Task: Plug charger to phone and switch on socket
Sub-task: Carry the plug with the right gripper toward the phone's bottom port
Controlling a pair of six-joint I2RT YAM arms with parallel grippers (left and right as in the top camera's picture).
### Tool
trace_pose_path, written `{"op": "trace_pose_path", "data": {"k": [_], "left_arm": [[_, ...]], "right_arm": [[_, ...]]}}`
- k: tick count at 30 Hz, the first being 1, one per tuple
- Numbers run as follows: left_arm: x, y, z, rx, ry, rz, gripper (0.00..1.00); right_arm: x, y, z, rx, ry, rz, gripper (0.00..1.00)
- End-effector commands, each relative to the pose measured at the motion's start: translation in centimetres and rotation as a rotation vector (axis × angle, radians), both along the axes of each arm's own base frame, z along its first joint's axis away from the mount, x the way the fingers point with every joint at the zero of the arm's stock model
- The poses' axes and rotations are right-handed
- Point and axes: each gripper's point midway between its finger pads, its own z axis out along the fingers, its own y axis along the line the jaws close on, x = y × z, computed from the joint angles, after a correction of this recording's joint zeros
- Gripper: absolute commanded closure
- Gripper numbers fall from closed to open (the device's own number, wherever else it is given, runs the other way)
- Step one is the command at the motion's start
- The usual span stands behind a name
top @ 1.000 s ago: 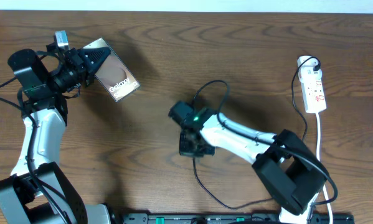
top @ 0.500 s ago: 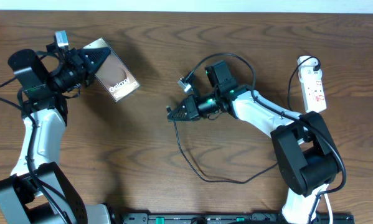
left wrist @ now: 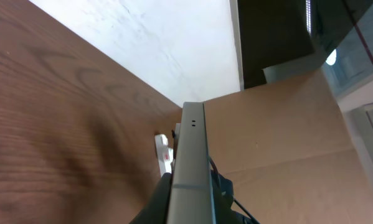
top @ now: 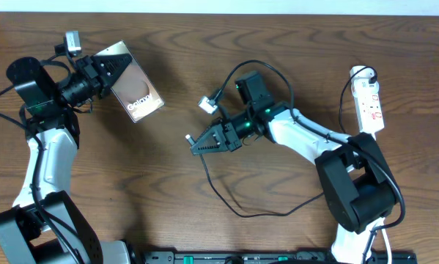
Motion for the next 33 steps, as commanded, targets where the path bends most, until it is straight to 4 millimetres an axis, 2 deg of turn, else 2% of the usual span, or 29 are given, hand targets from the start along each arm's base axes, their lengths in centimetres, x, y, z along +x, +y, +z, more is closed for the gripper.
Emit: {"op": "trace_pose_path", "data": {"k": [1, 7, 12, 17, 24, 33], "left_arm": [[-0.6, -0.2, 0.9, 0.011, -0.039, -0.028, 0.93], [-0.6, -0.2, 0.9, 0.011, -0.039, -0.027, 0.93], [-0.6, -0.3, 1.4, 0.025, -0.075, -0.031, 0.93], [-0.6, -1.8, 2.3, 0.049, -0.146, -0.070, 0.93], [-0.9, -4.8, 3.4, 0.069, -0.228, -0.134, 0.93], [-0.8, -5.1, 3.5, 0.060, -0.217, -0.131, 0.93]], "right_arm": [[-0.8, 0.5, 0.7, 0.041, -0.012, 0.046, 0.99], [-0.3, 1.0, 1.4, 0.095, -0.100, 0.049, 0.99], [0.5, 1.2, 1.0, 0.112, -0.128, 0.044, 0.99], [1.2, 1.7, 0.8, 0.109, -0.121, 0.044, 0.99], [1.7, 2.1, 2.2, 0.143, -0.173, 0.044, 0.99], [2.4, 2.3, 2.3, 0.132, -0.180, 0.009, 0.99]]}}
